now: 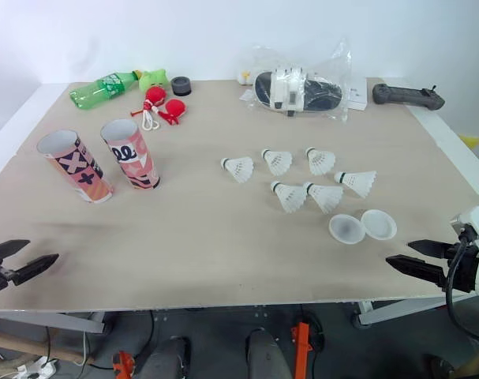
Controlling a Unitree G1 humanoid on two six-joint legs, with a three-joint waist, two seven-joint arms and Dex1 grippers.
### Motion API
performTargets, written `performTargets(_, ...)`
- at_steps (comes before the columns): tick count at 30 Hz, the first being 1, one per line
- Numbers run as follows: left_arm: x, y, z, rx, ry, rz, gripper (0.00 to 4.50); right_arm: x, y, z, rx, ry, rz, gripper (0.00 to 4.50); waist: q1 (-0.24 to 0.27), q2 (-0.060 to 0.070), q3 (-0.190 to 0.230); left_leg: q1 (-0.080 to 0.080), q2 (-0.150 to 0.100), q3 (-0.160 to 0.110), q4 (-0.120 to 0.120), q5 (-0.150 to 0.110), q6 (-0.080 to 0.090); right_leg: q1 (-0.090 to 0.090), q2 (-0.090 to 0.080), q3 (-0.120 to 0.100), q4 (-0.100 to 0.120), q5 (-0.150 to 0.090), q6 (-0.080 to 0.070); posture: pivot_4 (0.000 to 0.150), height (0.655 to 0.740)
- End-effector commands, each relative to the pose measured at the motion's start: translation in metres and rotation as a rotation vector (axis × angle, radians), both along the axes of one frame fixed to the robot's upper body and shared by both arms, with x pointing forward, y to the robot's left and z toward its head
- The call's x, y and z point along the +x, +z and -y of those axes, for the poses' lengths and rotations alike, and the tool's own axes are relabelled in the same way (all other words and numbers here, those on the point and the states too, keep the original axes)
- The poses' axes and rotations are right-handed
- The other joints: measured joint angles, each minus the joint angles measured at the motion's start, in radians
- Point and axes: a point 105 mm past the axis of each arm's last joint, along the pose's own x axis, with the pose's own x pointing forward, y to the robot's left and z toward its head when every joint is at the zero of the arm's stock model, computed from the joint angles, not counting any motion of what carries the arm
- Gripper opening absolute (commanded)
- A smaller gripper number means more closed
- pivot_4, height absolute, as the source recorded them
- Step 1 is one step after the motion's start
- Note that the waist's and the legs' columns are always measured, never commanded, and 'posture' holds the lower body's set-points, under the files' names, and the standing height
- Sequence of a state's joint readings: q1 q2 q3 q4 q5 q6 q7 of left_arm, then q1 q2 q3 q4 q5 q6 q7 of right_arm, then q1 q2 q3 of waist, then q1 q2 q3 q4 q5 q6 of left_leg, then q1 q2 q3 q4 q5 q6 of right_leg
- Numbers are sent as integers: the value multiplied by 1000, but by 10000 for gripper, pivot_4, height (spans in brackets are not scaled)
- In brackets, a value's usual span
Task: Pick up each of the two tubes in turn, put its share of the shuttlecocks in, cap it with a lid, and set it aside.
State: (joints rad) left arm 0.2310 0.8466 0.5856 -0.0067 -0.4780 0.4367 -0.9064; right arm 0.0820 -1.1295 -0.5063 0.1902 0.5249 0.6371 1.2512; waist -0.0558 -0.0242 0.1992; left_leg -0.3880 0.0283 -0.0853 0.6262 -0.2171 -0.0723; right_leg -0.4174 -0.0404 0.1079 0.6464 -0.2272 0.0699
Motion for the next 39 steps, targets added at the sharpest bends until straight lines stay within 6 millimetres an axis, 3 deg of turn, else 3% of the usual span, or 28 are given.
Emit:
performTargets(1,1,10,0,16,-1,31,45000,3,17,-1,-7,12,56,44717,-1,0,0,0,0,0,0,0,0,0,0,0,0,0,0,1500,7400)
performTargets(4,2,10,-1,23,5,43,45000,9,35,-10,76,29,134,44717,-3,0,0,0,0,1,1,0,0,0,0,1,0,1,1,1500,7400)
performTargets(6,9,14,7,13,-11,80,45000,15,52,-33,132,110,190,44717,-3,0,0,0,0,1,2,0,0,0,0,1,0,2,1,1500,7400)
performTargets(11,34,21,30,-15,-32,206,45000,27,76,-135,196,419,311,44717,-15,-1,-1,0,3,1,7,0,0,1,4,2,1,6,1,1500,7400)
performTargets(12,38,20,33,-19,-31,221,45000,28,77,-147,191,447,331,44717,-16,-3,-2,0,3,1,8,0,0,1,5,2,0,7,1,1500,7400)
performTargets(15,55,17,49,-33,0,301,45000,35,88,-207,208,564,477,44717,-20,-6,-3,-1,4,1,8,0,0,1,6,2,0,8,1,1500,7400)
performTargets(19,70,15,62,-9,99,402,45000,33,97,-255,242,675,580,44717,-19,-6,-3,-4,4,1,10,0,0,-1,6,4,0,12,6,1500,7400)
performTargets(25,77,6,59,-12,266,460,45000,35,92,-274,247,734,604,44717,-10,-10,-6,-6,4,0,9,0,1,-1,5,3,0,10,6,1500,7400)
performTargets(39,114,-6,69,-126,428,416,45000,33,91,-306,267,834,617,44717,-1,-11,-6,-4,4,0,10,2,4,-1,7,3,0,15,6,1500,7400)
